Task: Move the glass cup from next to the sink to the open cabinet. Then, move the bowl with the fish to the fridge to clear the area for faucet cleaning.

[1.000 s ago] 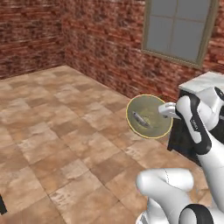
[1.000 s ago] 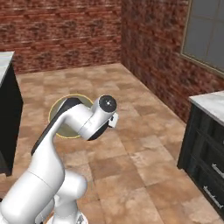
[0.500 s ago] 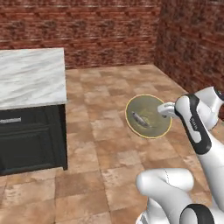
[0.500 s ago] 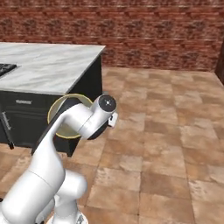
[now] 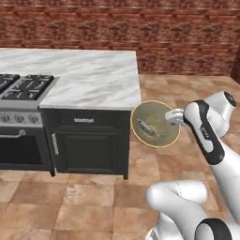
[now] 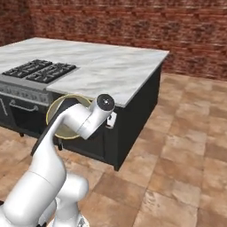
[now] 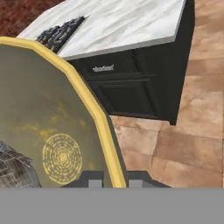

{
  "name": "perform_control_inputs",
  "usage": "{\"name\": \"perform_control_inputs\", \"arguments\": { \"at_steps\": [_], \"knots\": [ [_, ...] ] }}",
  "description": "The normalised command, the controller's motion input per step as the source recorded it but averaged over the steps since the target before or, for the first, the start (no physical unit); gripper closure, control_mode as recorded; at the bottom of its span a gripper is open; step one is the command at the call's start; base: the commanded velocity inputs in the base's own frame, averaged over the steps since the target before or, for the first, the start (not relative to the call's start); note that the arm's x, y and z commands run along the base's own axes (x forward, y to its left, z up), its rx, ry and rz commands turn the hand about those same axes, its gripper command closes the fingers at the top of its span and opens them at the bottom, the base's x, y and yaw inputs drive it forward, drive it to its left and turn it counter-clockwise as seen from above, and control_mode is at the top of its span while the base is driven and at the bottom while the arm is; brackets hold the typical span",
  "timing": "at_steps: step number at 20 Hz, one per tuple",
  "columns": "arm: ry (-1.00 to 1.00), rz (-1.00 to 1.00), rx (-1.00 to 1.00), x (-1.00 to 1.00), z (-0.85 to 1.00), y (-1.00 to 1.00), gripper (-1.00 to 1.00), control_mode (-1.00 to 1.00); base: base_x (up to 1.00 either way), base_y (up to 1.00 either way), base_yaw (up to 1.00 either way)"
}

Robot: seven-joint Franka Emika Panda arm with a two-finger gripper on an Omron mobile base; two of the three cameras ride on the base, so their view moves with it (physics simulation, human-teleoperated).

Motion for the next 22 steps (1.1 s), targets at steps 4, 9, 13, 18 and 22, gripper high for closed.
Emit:
{"name": "perform_control_inputs", "arguments": {
  "at_steps": [4, 9, 13, 18, 22],
  "knots": [
    [0.00, 0.00, 0.00, 0.00, 0.00, 0.00, 1.00, 1.00, 0.30, 0.58, 0.62],
    [0.00, 0.00, 0.00, 0.00, 0.00, 0.00, 1.00, 1.00, 0.41, 0.47, 0.62],
    [0.00, 0.00, 0.00, 0.00, 0.00, 0.00, 1.00, 1.00, 0.77, 0.55, 0.51],
    [0.00, 0.00, 0.00, 0.00, 0.00, 0.00, 1.00, 1.00, 0.94, 0.54, 0.44],
    [0.00, 0.00, 0.00, 0.00, 0.00, 0.00, 1.00, 1.00, 1.00, 0.25, 0.32]
  ]
}}
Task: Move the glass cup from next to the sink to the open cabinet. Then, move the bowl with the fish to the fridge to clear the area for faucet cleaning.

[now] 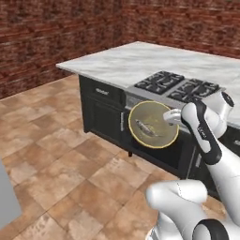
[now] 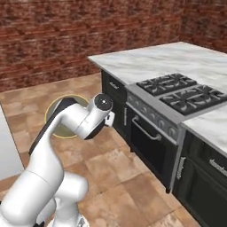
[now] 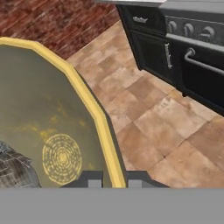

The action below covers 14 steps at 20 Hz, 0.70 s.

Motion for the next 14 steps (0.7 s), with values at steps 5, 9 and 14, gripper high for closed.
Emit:
{"name": "perform_control_inputs", "arguments": {
  "at_steps": [5, 9, 14],
  "knots": [
    [0.00, 0.00, 0.00, 0.00, 0.00, 0.00, 1.00, 1.00, 1.00, 0.26, 0.25],
    [0.00, 0.00, 0.00, 0.00, 0.00, 0.00, 1.00, 1.00, 1.00, 0.39, 0.25],
    [0.00, 0.00, 0.00, 0.00, 0.00, 0.00, 1.00, 1.00, 0.26, 0.04, 0.54]
  ]
}}
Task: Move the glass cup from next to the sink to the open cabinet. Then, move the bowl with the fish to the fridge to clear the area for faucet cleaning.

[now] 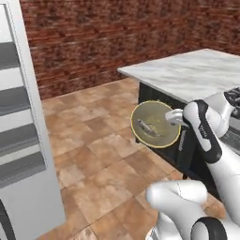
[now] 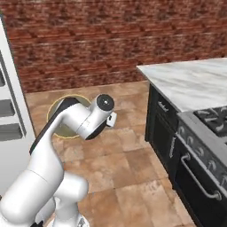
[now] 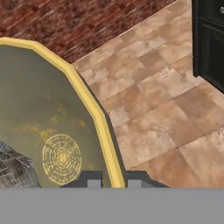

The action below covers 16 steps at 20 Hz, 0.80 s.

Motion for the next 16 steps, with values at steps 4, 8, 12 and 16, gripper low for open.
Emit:
{"name": "perform_control_inputs", "arguments": {
  "at_steps": [4, 8, 12, 16],
  "knots": [
    [0.00, 0.00, 0.00, 0.00, 0.00, 0.00, 1.00, 1.00, -0.03, 0.00, 0.77],
    [0.00, 0.00, 0.00, 0.00, 0.00, 0.00, 1.00, 1.00, -0.37, -0.07, 0.74],
    [0.00, 0.00, 0.00, 0.00, 0.00, 0.00, 1.00, 1.00, -0.18, -0.28, 0.63],
    [0.00, 0.00, 0.00, 0.00, 0.00, 0.00, 1.00, 1.00, 0.00, -0.28, 0.65]
  ]
}}
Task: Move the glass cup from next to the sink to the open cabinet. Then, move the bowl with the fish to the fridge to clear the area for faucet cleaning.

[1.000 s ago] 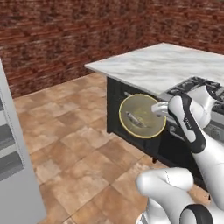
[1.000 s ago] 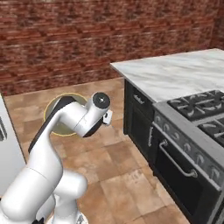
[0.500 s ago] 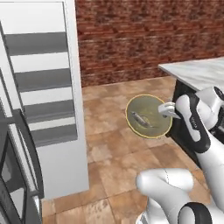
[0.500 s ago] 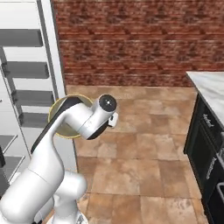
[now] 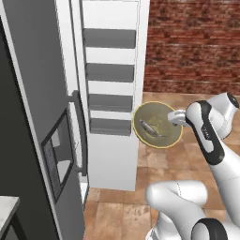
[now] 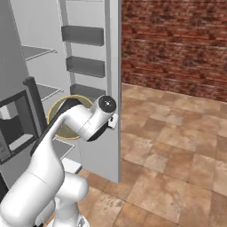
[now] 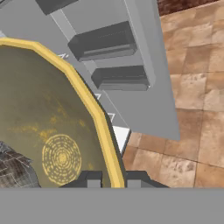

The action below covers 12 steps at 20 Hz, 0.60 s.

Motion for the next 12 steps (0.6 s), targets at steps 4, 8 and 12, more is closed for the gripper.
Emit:
{"name": "perform_control_inputs", "arguments": {
  "at_steps": [4, 8, 12],
  "knots": [
    [0.00, 0.00, 0.00, 0.00, 0.00, 0.00, 1.00, 1.00, 0.06, -0.28, 0.66],
    [0.00, 0.00, 0.00, 0.00, 0.00, 0.00, 1.00, 1.00, 0.69, -0.52, 0.45],
    [0.00, 0.00, 0.00, 0.00, 0.00, 0.00, 1.00, 1.00, 1.00, -0.44, 0.15]
  ]
}}
